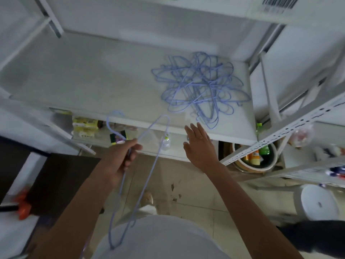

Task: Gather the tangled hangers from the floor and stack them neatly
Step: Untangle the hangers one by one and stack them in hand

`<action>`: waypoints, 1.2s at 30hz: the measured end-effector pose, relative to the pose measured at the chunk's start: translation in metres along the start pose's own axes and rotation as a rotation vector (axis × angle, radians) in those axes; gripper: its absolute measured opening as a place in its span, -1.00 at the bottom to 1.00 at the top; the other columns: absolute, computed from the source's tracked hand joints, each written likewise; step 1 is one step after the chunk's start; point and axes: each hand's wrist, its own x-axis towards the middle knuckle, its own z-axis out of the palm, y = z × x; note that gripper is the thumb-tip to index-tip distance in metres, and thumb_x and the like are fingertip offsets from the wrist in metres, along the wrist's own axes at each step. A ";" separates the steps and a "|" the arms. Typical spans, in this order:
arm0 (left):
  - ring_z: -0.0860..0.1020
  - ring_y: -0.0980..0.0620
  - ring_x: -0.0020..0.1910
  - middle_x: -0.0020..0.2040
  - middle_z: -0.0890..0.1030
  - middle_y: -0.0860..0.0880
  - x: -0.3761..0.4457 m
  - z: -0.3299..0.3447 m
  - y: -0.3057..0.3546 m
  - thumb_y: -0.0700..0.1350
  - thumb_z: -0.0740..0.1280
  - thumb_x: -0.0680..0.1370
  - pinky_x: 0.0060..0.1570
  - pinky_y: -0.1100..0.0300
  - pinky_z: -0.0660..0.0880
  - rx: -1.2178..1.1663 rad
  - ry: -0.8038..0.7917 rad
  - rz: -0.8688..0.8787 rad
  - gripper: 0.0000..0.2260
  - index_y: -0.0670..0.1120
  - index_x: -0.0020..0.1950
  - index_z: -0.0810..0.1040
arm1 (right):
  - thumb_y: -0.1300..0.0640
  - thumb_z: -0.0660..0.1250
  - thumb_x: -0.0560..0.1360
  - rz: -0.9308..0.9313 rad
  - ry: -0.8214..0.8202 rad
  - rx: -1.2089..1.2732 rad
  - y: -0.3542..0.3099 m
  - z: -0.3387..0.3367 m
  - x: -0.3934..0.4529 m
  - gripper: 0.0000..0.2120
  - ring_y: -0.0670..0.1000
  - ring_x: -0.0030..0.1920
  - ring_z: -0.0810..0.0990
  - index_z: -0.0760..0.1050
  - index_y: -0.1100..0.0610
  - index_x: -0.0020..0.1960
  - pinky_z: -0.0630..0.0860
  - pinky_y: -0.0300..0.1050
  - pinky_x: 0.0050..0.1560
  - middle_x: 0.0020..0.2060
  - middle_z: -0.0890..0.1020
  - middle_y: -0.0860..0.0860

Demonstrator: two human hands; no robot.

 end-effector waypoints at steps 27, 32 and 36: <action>0.50 0.14 -0.49 -0.37 0.64 0.03 0.037 0.045 0.081 -0.12 0.22 0.71 -0.55 0.31 0.41 -0.075 0.087 0.140 -0.63 -0.07 -0.25 0.65 | -0.17 0.33 0.51 0.718 0.124 0.237 0.110 -0.053 0.237 -0.53 0.22 0.20 0.65 0.58 0.14 0.25 0.51 0.02 0.11 0.18 0.67 0.16; 0.53 0.15 -0.46 -0.34 0.66 0.04 0.041 0.052 0.088 -0.10 0.22 0.71 -0.50 0.30 0.45 -0.057 0.101 0.170 -0.71 -0.09 -0.14 0.62 | -0.14 0.37 0.51 0.734 0.115 0.273 0.117 -0.052 0.234 -0.51 0.22 0.26 0.61 0.47 0.14 0.32 0.51 0.06 0.17 0.24 0.63 0.16; 0.51 0.14 -0.41 -0.34 0.65 0.06 0.041 0.056 0.094 -0.09 0.22 0.71 -0.41 0.25 0.40 -0.061 0.121 0.204 -0.74 -0.08 -0.11 0.61 | -0.05 0.33 0.53 0.709 0.098 0.355 0.129 -0.049 0.231 -0.71 0.21 0.14 0.65 0.65 0.13 0.10 0.46 -0.02 0.00 0.06 0.68 0.15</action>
